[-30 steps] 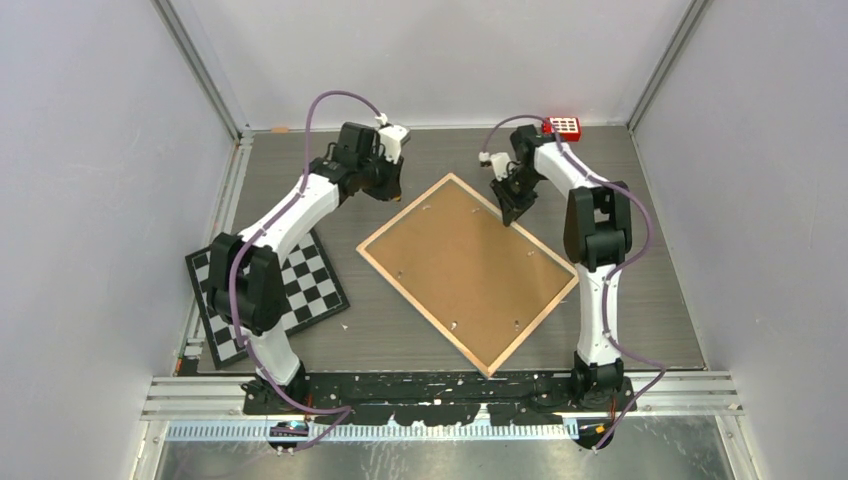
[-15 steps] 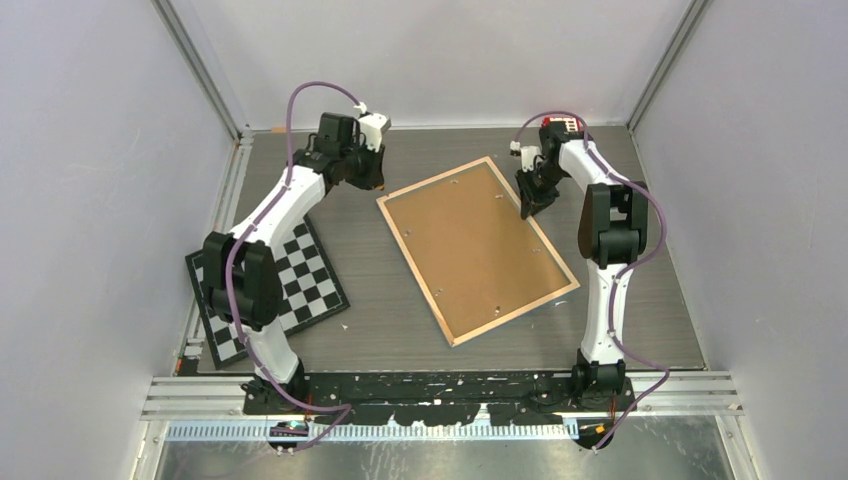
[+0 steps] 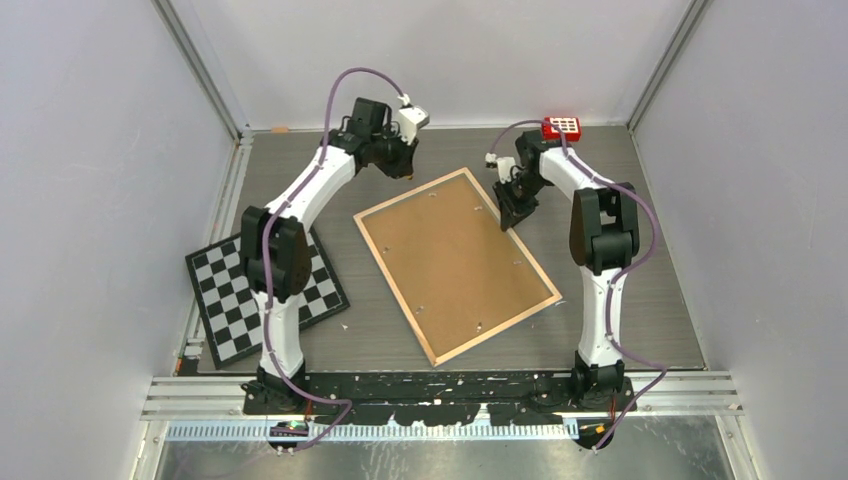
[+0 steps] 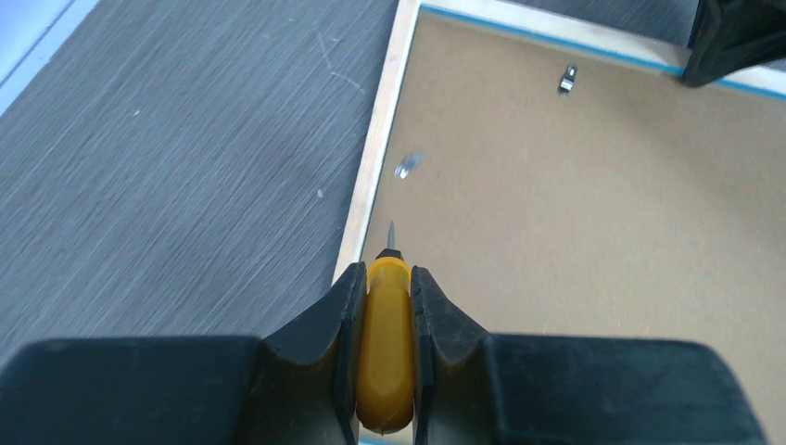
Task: Take the photo out of the frame
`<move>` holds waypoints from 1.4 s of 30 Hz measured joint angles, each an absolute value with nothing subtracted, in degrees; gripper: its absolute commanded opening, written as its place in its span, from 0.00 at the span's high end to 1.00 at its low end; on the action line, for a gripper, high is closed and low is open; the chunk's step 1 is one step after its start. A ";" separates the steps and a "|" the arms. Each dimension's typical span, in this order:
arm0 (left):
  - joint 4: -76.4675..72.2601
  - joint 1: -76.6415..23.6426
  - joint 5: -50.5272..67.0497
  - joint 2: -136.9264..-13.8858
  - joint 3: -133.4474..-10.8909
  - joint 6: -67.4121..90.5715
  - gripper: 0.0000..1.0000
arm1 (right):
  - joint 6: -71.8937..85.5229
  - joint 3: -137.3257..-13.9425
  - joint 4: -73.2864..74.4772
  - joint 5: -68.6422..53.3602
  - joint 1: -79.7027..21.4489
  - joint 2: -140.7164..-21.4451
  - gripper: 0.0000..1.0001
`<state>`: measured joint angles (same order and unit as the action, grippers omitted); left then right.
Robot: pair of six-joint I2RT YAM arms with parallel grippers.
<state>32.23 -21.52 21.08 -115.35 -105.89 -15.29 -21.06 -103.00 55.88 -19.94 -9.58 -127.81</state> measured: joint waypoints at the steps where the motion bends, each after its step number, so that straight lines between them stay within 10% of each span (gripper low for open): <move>1: 32.53 -21.91 21.10 -116.20 -106.65 -15.57 1.00 | -20.82 -102.26 55.79 -20.32 -10.20 -127.42 1.00; 42: 33.17 -26.13 16.64 -127.31 -113.34 -21.82 1.00 | -18.41 -99.35 54.17 -21.74 -11.94 -125.99 0.99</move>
